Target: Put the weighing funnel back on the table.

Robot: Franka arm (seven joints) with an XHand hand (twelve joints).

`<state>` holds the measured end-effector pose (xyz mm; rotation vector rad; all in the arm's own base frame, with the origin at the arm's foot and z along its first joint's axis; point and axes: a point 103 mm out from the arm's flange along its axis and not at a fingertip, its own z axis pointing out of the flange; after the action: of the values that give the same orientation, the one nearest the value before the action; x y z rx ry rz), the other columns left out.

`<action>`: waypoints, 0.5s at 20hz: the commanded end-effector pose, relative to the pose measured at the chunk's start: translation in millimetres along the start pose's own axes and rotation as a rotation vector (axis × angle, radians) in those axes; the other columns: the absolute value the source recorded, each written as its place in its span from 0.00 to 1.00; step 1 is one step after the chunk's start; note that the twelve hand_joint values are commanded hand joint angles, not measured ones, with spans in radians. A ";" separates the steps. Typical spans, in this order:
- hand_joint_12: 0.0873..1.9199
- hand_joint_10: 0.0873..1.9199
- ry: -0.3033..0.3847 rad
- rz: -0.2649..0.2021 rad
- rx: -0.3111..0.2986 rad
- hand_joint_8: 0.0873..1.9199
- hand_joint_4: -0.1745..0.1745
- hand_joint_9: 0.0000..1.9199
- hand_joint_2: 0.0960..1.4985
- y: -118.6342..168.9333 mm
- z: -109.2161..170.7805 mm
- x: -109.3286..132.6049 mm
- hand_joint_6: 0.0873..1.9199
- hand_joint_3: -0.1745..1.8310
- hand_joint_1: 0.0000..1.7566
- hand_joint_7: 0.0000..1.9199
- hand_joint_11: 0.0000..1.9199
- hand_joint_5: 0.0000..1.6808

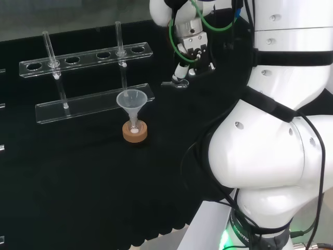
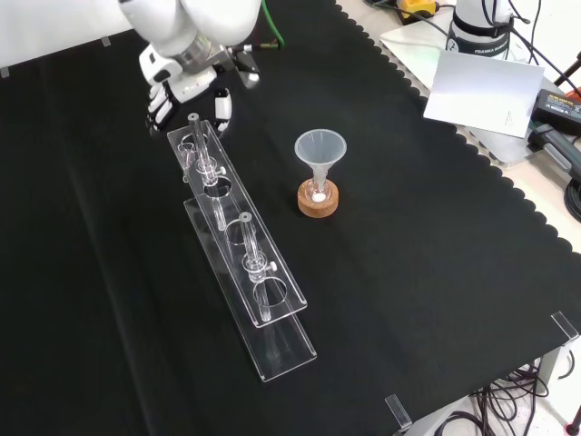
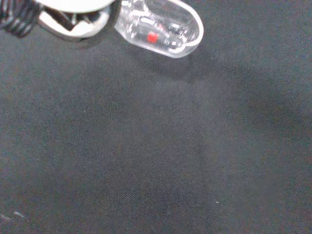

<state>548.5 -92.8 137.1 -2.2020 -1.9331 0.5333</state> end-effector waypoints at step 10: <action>0.68 0.27 0.038 0.056 -0.061 0.31 0.49 0.25 0.33 -106.8 -64.9 -10.9 0.01 0.36 0.46 0.08 0.19 0.22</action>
<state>507.0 -87.6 211.9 -2.2703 -1.9359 0.4602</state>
